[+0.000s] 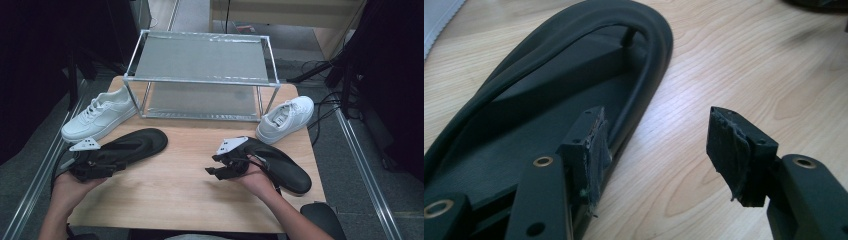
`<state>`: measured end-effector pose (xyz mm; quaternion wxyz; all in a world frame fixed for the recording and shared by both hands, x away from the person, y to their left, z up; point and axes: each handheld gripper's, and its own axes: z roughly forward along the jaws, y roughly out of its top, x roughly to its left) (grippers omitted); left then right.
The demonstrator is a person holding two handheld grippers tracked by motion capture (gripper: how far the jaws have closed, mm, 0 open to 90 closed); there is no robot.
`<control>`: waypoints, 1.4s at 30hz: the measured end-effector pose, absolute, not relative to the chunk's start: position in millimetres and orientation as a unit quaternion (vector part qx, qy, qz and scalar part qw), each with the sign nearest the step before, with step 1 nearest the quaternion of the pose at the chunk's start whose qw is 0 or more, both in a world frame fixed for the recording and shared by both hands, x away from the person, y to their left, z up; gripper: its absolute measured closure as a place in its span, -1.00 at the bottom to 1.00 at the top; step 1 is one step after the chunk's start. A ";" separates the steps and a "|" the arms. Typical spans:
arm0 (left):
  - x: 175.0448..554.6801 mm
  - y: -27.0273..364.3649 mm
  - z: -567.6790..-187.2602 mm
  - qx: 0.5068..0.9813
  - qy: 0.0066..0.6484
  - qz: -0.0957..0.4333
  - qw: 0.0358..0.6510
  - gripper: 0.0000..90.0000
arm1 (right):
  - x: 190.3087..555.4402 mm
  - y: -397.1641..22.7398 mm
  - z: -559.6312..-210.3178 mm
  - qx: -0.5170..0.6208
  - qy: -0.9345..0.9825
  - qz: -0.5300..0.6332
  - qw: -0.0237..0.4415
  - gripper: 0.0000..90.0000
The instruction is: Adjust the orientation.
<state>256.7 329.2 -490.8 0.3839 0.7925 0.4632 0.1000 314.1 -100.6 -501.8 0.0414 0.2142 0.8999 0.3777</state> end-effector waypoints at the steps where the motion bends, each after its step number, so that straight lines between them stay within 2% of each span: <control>1: 257.5 329.4 -491.8 0.793 0.463 0.098 0.383 -0.07 | 314.0 -100.5 -501.9 0.214 0.900 0.378 0.041 0.09; 9: 266.6 325.6 -497.3 0.804 0.455 0.094 0.371 -0.05 | 311.4 -102.8 -503.1 0.214 0.902 0.371 0.044 0.08; 20: 285.2 315.7 -500.0 0.816 0.432 0.095 0.372 0.07 | 307.5 -114.4 -505.1 0.231 0.900 0.367 0.048 0.08; 26: 295.1 311.5 -502.1 0.824 0.424 0.087 0.365 0.13 | 305.6 -120.9 -506.6 0.243 0.897 0.368 0.030 0.15; 33: 307.7 310.2 -507.5 0.833 0.417 0.070 0.356 0.34 | 302.5 -128.4 -507.1 0.251 0.895 0.366 0.041 0.12; 37: 311.1 309.2 -507.2 0.835 0.414 0.061 0.357 0.57 | 301.1 -131.3 -507.4 0.255 0.894 0.365 0.043 0.12; 42: 316.2 301.9 -503.5 0.849 0.391 0.062 0.351 0.69 | 298.6 -134.4 -508.7 0.261 0.893 0.363 0.045 0.12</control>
